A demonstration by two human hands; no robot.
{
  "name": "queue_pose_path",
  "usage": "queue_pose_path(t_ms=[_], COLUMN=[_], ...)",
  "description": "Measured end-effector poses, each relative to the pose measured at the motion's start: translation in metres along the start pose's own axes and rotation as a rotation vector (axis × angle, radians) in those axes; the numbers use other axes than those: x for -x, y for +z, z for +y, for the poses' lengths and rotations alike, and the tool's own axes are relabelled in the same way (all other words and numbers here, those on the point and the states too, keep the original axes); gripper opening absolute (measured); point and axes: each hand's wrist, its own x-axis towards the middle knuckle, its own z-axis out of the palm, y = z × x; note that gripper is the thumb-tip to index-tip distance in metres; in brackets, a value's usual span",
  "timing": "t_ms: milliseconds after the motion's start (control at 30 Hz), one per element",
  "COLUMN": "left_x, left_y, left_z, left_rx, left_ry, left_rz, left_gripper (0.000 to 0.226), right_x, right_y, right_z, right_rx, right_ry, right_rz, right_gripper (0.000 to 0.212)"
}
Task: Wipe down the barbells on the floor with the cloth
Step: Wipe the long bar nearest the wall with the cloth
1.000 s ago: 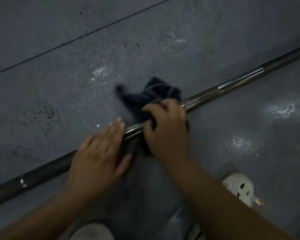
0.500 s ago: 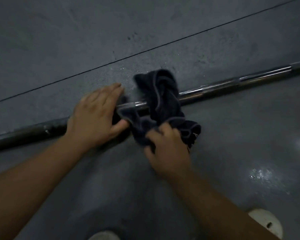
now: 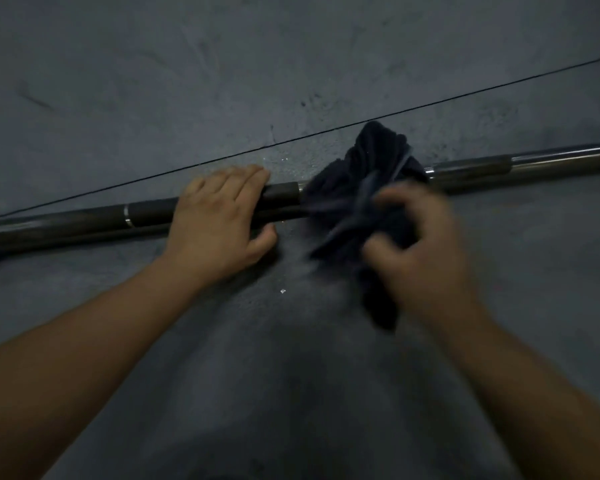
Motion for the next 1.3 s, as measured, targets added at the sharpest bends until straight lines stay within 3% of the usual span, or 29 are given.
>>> queue_pose_path(t_ms=[67,100,167,200,333,433,467,533,600,700,833,967,1033,1133,1200,1300], left_x=[0.003,0.005,0.007,0.009,0.014,0.043,0.056,0.078,0.082,0.067,0.058,0.055,0.071,0.101,0.116,0.131], left_y=[0.0,0.001,-0.001,-0.001,-0.007,-0.017,-0.017,-0.013,-0.005,-0.009,-0.021,-0.033,-0.029,-0.022,-0.028,-0.041], left_z=[0.0,0.0,0.001,0.0,0.0,-0.04,-0.059,-0.085,-0.091,-0.088,-0.098,-0.112,-0.109,-0.086,-0.075,-0.076], left_rx=[0.014,0.019,0.016,0.009,0.032,0.163,0.107,-0.013,-0.064,-0.081,-0.097,0.038,0.039,0.002,0.115,0.44], left_ry=[0.021,0.028,0.03,0.026,0.004,-0.14,-0.205,-0.281,-0.313,-0.336,-0.272,-0.234,-0.213,-0.221,-0.257,-0.48], left_rz=[-0.016,-0.021,-0.037,-0.044,-0.113,-0.041,-0.016,-0.026,-0.026,-0.039,-0.075,-0.205,-0.182,-0.112,-0.06,0.058], left_gripper=[0.074,0.076,0.078,0.079,0.066,0.064,0.067,0.068,0.061,0.05,0.043,0.037,0.055,0.084,0.077,0.053], right_x=[-0.05,-0.072,-0.08,-0.073,-0.022,-0.038,-0.044,-0.055,-0.054,-0.038,-0.024,-0.064,-0.079,-0.058,-0.029,0.01], right_y=[-0.035,-0.043,-0.021,0.008,0.1,0.065,0.045,-0.001,-0.002,0.078,0.146,0.097,0.067,0.062,0.1,0.158], right_z=[0.025,0.042,0.05,0.041,-0.044,-0.036,-0.02,0.011,0.013,-0.034,-0.098,-0.059,-0.024,-0.015,-0.047,-0.099], right_rx=[0.059,0.154,0.286,0.3,0.31,0.467,0.57,0.681,0.515,0.33,0.303,0.477,0.587,0.489,0.403,0.279], right_ry=[0.051,0.144,0.323,0.345,0.016,-0.139,-0.133,0.045,0.166,-0.083,-0.253,-0.329,-0.281,-0.175,-0.25,-0.348], right_rz=[0.236,0.271,0.217,0.199,0.05,-0.072,-0.072,0.009,0.066,-0.081,-0.1,-0.319,-0.28,-0.208,-0.285,-0.304], right_gripper=[0.045,0.056,0.081,0.082,0.06,0.057,0.057,0.065,0.066,0.06,0.06,0.1,0.086,0.065,0.065,0.067])
